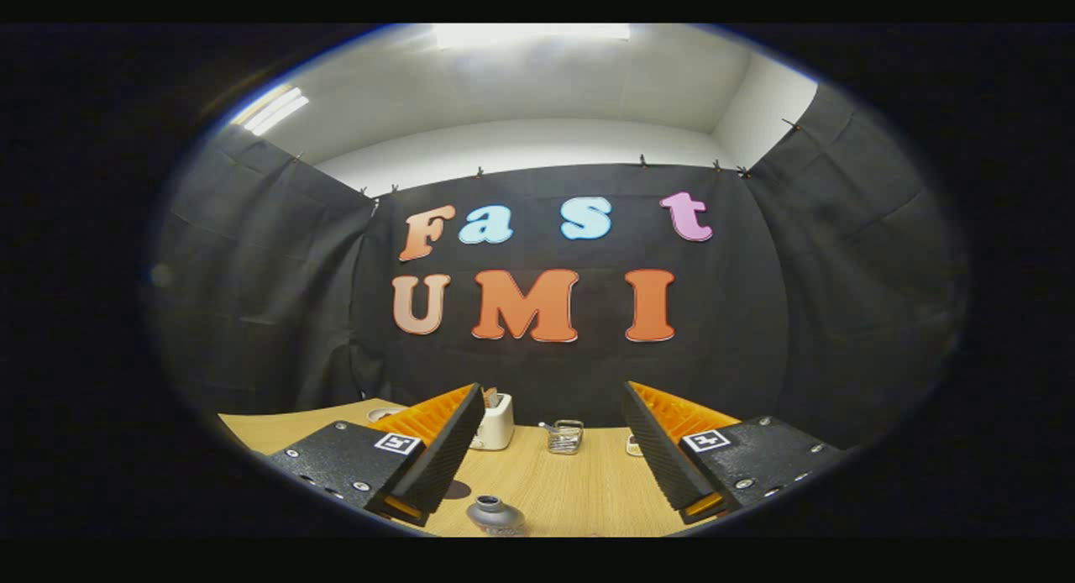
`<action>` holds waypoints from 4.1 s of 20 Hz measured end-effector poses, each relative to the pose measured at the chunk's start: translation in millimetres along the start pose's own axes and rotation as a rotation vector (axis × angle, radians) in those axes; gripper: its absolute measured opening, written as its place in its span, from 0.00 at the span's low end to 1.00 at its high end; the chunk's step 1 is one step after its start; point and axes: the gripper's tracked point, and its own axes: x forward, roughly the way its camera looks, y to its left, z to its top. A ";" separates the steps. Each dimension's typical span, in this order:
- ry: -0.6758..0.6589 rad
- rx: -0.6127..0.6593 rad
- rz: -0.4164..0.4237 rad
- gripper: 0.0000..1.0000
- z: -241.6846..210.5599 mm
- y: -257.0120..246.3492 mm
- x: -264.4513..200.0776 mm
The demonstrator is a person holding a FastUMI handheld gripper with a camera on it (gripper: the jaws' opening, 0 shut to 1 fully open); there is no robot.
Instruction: Take the bottle from table, then pour the juice into the cup, finally place the bottle on the coaster
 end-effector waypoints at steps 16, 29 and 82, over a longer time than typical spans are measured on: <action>0.033 -0.046 -0.007 0.97 -11.1 24.4 -21.0; 0.068 -0.043 0.020 0.98 -61.7 43.1 -45.3; 0.277 -0.641 0.090 0.76 -223.2 103.8 23.3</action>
